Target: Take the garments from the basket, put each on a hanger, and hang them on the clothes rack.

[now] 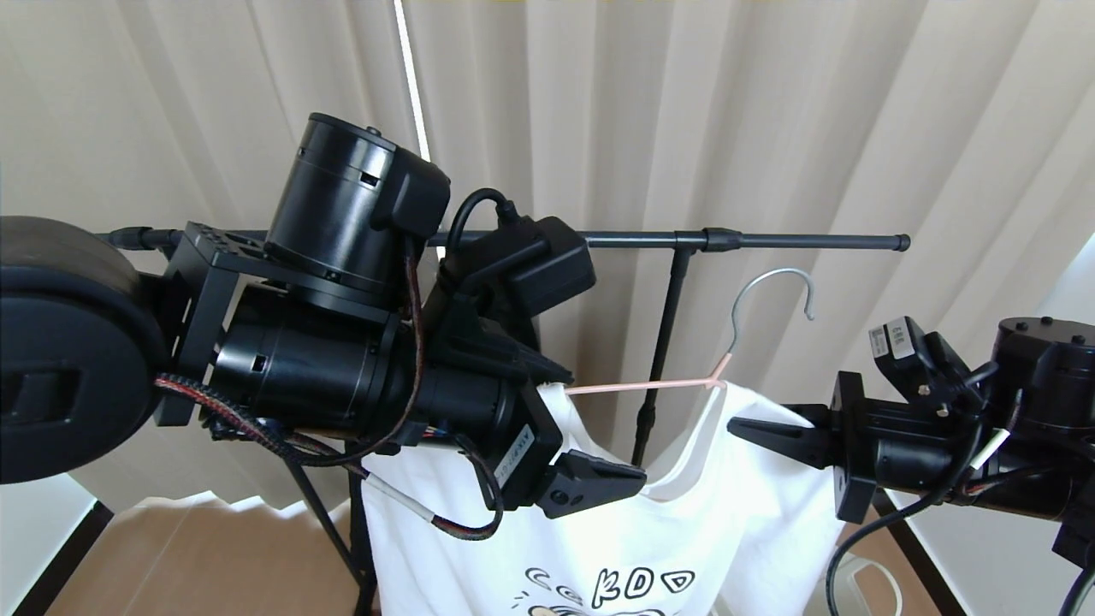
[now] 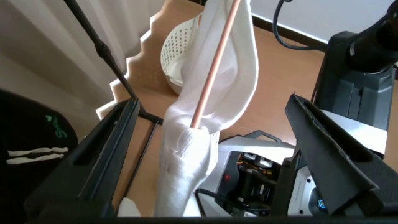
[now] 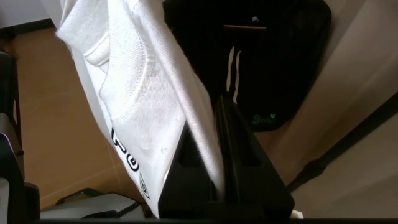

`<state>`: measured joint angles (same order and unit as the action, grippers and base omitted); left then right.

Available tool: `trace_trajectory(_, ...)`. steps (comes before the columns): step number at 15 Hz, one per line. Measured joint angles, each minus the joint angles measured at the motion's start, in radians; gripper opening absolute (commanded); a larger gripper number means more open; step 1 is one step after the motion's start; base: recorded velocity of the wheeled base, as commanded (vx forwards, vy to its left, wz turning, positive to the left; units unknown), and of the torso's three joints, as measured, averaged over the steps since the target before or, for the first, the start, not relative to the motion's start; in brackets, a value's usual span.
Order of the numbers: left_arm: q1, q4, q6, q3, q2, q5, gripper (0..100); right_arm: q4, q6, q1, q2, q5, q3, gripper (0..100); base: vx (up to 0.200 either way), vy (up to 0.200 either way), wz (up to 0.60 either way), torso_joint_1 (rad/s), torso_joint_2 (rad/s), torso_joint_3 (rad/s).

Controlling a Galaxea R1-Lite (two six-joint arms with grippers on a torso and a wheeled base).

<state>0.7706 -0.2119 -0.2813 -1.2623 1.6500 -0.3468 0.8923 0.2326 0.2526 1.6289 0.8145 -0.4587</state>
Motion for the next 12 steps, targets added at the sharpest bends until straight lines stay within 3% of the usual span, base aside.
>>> trace_trajectory(6, 0.001, -0.003, -0.133, 0.001, 0.012, 0.0, 100, 0.001, 0.0, 0.0, 0.0, -0.001, 0.0, 0, 0.0, 0.0, 0.0, 0.0, 0.0, 0.0)
trace_trajectory(12, -0.001, -0.001, -0.18, 0.036, 0.015, 0.001, 100, 0.001, 0.001, -0.003, 0.0, -0.019, -0.004, 0, 0.0, 0.0, 0.0, 0.0, 0.0, 0.0)
